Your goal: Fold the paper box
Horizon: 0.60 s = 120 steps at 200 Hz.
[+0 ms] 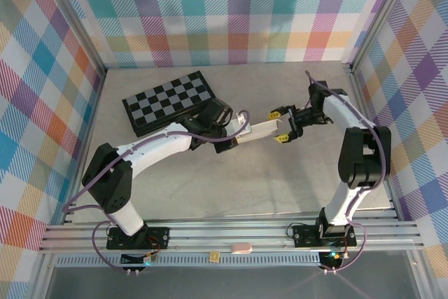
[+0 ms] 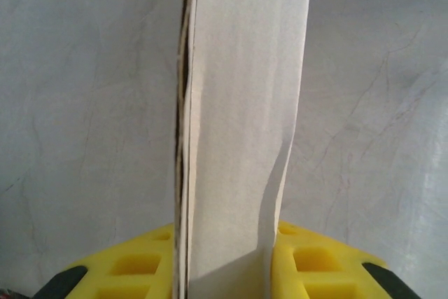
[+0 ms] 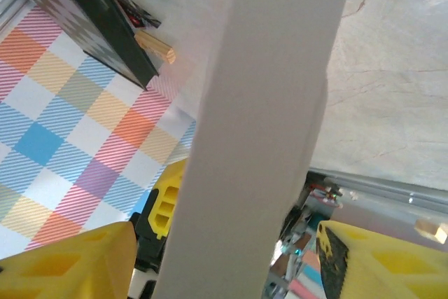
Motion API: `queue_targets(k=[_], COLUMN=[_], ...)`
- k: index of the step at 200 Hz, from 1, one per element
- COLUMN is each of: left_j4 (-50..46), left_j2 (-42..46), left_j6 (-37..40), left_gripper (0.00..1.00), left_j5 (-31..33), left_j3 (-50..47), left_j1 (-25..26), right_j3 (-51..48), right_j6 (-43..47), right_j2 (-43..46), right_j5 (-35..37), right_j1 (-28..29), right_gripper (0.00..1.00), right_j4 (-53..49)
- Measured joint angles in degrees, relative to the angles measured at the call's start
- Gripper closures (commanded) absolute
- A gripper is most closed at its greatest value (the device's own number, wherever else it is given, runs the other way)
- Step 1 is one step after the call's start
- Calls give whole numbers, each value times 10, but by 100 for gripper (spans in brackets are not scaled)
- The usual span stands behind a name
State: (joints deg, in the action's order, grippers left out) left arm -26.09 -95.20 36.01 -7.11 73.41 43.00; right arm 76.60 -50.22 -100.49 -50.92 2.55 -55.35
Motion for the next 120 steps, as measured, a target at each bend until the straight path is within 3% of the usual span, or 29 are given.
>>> queue_targets(k=[31, 74, 120], left_j4=[-73, -177, -228], left_j2=[0, -15, -35], left_j6=[-5, -7, -7], left_gripper=[84, 84, 79], left_j5=[-8, -33, -38], left_j3=[38, 87, 90], left_j1=[0, -3, -5], right_j3=[21, 63, 48], right_j6=[19, 68, 166], right_j2=[66, 123, 160], right_j5=[77, 248, 395], right_j1=[-14, -10, 48], right_gripper=[33, 47, 56], right_j4=[-40, -83, -52])
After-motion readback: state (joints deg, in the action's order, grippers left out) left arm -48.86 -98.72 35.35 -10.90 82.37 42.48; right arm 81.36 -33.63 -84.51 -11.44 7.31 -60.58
